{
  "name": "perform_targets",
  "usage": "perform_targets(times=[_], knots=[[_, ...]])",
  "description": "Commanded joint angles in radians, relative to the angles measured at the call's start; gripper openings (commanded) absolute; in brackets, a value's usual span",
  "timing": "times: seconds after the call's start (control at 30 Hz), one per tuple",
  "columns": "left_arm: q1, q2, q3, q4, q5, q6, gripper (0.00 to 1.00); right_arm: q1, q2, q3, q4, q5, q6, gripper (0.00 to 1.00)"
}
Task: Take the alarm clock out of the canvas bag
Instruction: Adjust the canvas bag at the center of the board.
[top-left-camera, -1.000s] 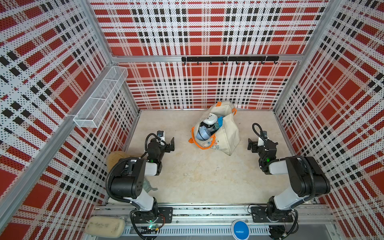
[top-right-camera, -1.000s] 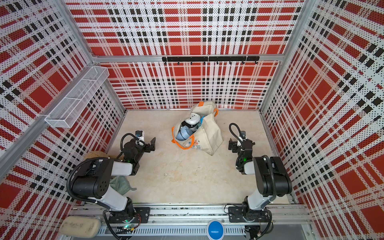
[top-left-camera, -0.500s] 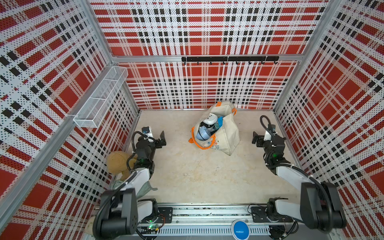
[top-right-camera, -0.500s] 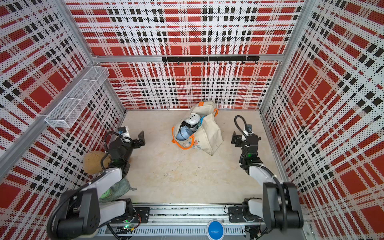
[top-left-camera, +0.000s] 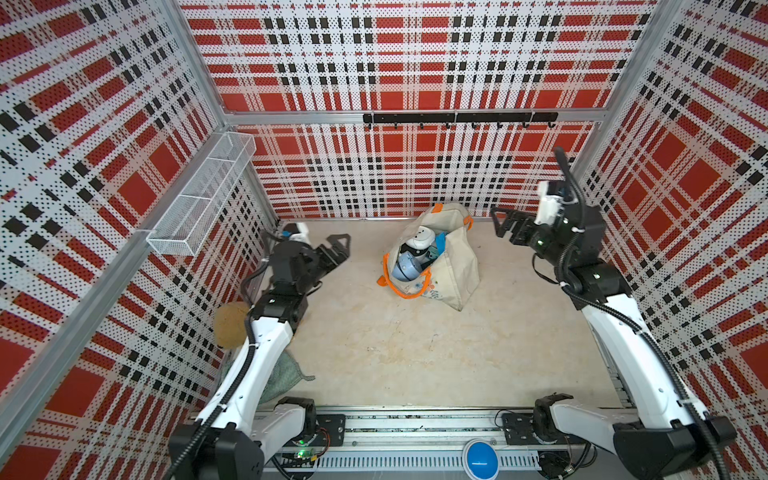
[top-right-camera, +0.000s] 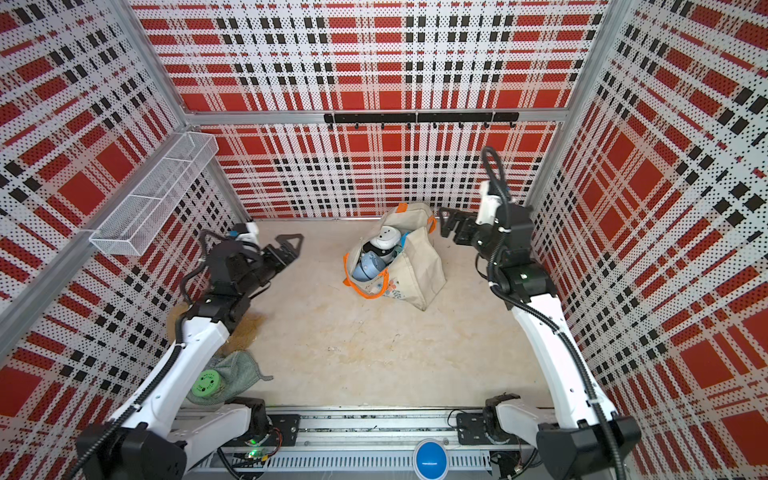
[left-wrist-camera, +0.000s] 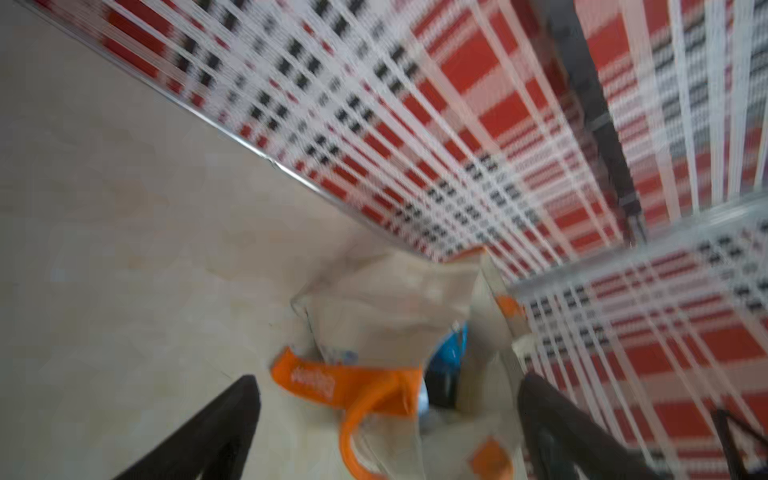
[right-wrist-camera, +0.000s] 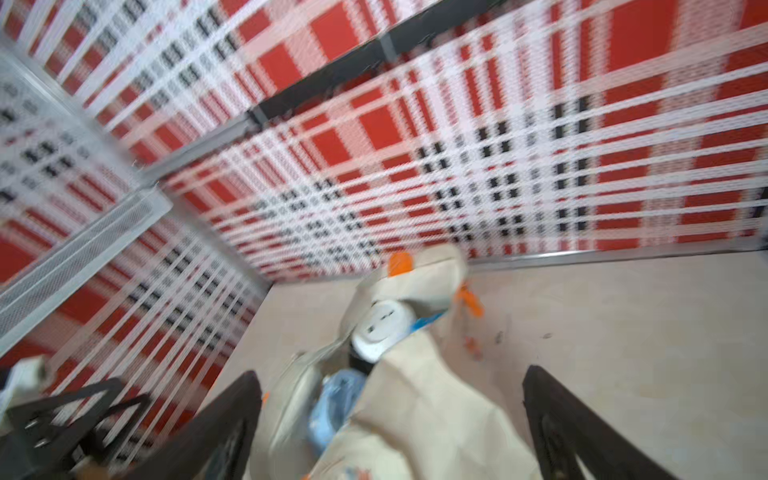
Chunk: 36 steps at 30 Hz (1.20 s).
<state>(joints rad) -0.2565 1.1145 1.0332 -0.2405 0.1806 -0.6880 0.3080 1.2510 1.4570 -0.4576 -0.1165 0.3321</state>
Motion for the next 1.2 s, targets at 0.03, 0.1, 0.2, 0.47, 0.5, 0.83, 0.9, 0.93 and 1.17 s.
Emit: perform_targets(times=[0.03, 0.1, 0.2, 0.47, 0.5, 0.83, 0.9, 0.93, 1.17], knots=[[-0.237, 0.113, 0.218, -0.417, -0.208, 0.158, 0.99, 0.214, 0.2, 0.303, -0.45, 0.235, -0.27, 1.0], [-0.277, 0.182, 0.259, -0.471, -0.221, 0.163, 0.99, 0.274, 0.306, 0.421, -0.546, 0.295, -0.299, 0.98], [-0.312, 0.24, 0.269, -0.479, -0.255, 0.147, 0.99, 0.317, 0.435, 0.529, -0.621, 0.314, -0.283, 0.95], [-0.294, 0.367, 0.236, -0.472, -0.254, 0.084, 0.89, 0.331, 0.596, 0.589, -0.584, 0.184, -0.151, 0.89], [-0.288, 0.375, 0.223, -0.464, -0.238, 0.075, 0.87, 0.334, 0.614, 0.591, -0.584, 0.175, -0.138, 0.88], [-0.277, 0.303, 0.053, -0.331, -0.188, 0.003, 0.5, 0.38, 0.646, 0.462, -0.579, 0.146, -0.04, 0.81], [-0.275, 0.295, 0.039, -0.316, -0.184, -0.002, 0.45, 0.383, 0.631, 0.426, -0.578, 0.159, -0.022, 0.81], [-0.275, 0.294, 0.033, -0.309, -0.182, -0.005, 0.44, 0.382, 0.62, 0.407, -0.575, 0.163, -0.014, 0.81], [-0.276, 0.307, 0.03, -0.254, -0.149, -0.028, 0.3, 0.398, 0.564, 0.384, -0.573, 0.191, -0.008, 0.79]])
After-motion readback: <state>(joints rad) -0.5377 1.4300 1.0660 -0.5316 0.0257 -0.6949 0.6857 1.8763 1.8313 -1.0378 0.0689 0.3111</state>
